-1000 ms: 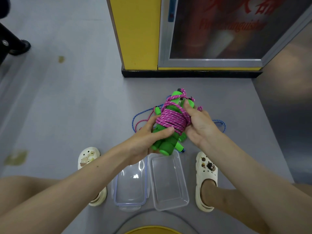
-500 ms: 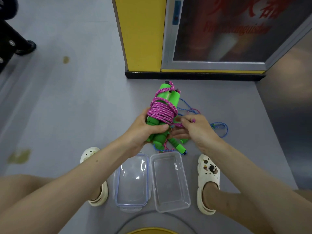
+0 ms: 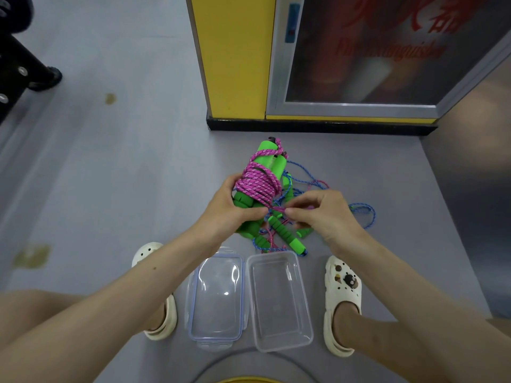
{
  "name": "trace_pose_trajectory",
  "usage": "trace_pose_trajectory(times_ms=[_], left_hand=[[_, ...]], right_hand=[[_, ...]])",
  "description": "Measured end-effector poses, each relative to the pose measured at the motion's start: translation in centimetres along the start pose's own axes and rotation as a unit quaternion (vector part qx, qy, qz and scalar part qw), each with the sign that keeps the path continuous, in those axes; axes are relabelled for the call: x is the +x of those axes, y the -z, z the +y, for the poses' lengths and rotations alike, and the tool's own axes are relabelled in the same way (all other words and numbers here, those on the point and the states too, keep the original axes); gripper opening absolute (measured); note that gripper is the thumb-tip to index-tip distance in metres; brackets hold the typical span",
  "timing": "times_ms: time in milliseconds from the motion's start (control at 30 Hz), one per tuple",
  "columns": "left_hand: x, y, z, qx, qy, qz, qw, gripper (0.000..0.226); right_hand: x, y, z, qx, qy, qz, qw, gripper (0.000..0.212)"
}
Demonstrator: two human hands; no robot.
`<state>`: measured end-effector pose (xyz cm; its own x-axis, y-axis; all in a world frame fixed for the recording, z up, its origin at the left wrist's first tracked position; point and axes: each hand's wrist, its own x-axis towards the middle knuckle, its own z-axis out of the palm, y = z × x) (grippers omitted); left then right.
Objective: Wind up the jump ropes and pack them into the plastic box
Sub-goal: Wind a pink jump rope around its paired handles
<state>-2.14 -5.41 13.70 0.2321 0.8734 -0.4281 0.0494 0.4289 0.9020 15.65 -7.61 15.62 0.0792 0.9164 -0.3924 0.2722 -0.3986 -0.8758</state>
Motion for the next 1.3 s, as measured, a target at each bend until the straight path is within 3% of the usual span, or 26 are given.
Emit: trace_pose_trajectory(times_ms=[100,200,400,600,800,933,1100,1300], left_hand=[[0.1,0.0,-0.2,-0.001,0.01,0.019,1.0,0.065],[0.2,0.1,0.1,0.055,-0.018,0.022,0.998,0.067],[-0.5,-0.6,-0.4,0.046,-0.017,-0.03,0.998,0.073],[-0.8,-1.2,-0.9,0.005,-0.005,-0.05,0.999,0.073],[-0.8,-1.5,-1.0,-0.003,0.006,-0.048,0.999,0.074],[-0.6,-1.9,-0.6,-0.036,0.007,-0.043,0.998,0.068],[-0.6,-2.0,-0.3,-0.065,0.011,-0.044,0.997,0.065],[-0.6,-1.6,-0.1,-0.053,0.005,-0.037,0.998,0.068]], right_hand=[[-0.1,-0.5,-0.2,-0.082,0.13,0.026,0.988,0.019],[-0.1,-1.2,0.2,-0.107,0.196,0.036,0.974,0.013],[0.1,-1.6,-0.1,-0.052,0.182,0.016,0.982,0.019],[-0.1,-2.0,0.2,-0.083,0.196,0.078,0.974,0.011],[-0.3,-2.8,0.8,-0.113,0.216,0.083,0.966,0.009],[-0.1,-2.8,0.4,-0.087,0.231,0.145,0.958,0.008],[0.7,-1.9,0.1,-0.123,0.247,0.098,0.956,0.015],[0.8,-1.9,0.3,-0.174,0.323,0.117,0.923,0.012]])
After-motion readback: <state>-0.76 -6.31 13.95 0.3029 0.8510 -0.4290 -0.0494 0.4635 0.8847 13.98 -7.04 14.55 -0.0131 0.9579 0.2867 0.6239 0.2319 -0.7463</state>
